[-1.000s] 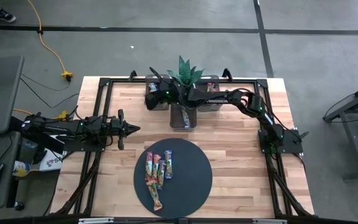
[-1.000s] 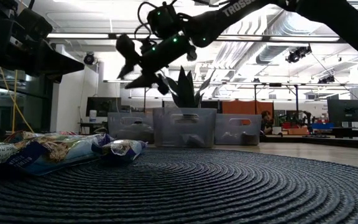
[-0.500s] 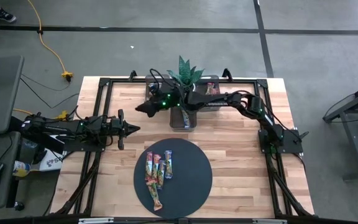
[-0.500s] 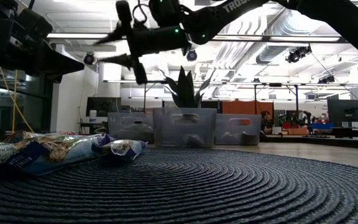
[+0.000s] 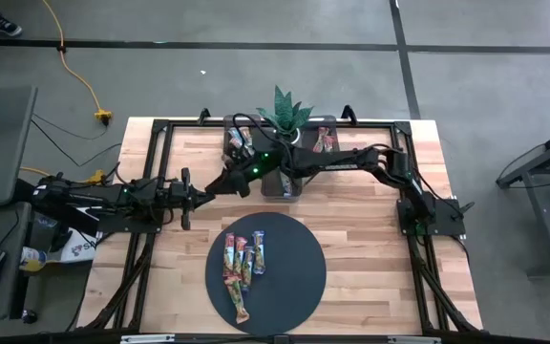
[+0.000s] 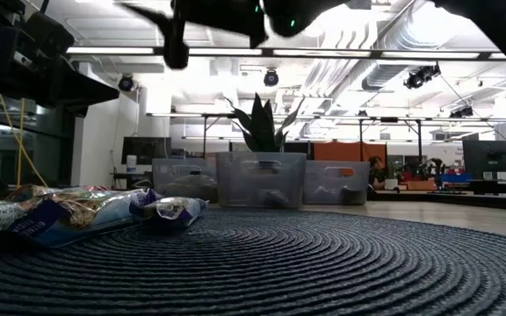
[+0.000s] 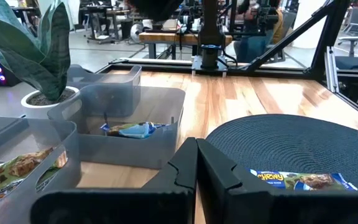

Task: Pick and place Granola Bars by type
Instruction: Put the yellow granola bar into the left black bin

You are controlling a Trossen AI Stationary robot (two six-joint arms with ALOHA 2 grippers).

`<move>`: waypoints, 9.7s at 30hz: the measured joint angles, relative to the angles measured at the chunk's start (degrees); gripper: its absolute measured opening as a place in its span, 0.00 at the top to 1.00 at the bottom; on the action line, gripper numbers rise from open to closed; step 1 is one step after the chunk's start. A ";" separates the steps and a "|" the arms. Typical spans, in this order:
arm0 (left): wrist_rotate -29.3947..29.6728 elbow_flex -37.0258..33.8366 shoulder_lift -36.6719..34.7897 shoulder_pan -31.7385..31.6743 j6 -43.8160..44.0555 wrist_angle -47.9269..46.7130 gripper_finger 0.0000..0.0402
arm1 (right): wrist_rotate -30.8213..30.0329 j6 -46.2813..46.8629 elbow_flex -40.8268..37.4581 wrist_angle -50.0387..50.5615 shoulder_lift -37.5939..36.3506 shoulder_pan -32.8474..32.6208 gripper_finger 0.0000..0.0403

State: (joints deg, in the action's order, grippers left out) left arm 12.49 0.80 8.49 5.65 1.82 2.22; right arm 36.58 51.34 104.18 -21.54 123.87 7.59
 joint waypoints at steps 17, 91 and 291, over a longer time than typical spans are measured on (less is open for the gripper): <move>0.00 -0.02 0.00 -0.02 -0.01 0.00 1.00 | -11.89 1.02 0.00 19.93 -12.81 -12.75 0.61; 0.00 -0.02 0.02 0.00 0.00 0.02 1.00 | -51.50 8.80 24.39 33.67 12.75 -38.66 0.61; -0.02 -0.02 0.02 -0.02 0.00 0.06 1.00 | -51.62 -10.26 24.41 16.73 8.93 -29.09 0.93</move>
State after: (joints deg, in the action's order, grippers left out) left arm 12.47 0.78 8.51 5.63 1.83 2.28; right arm -15.04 41.08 128.60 -4.81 132.80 -21.49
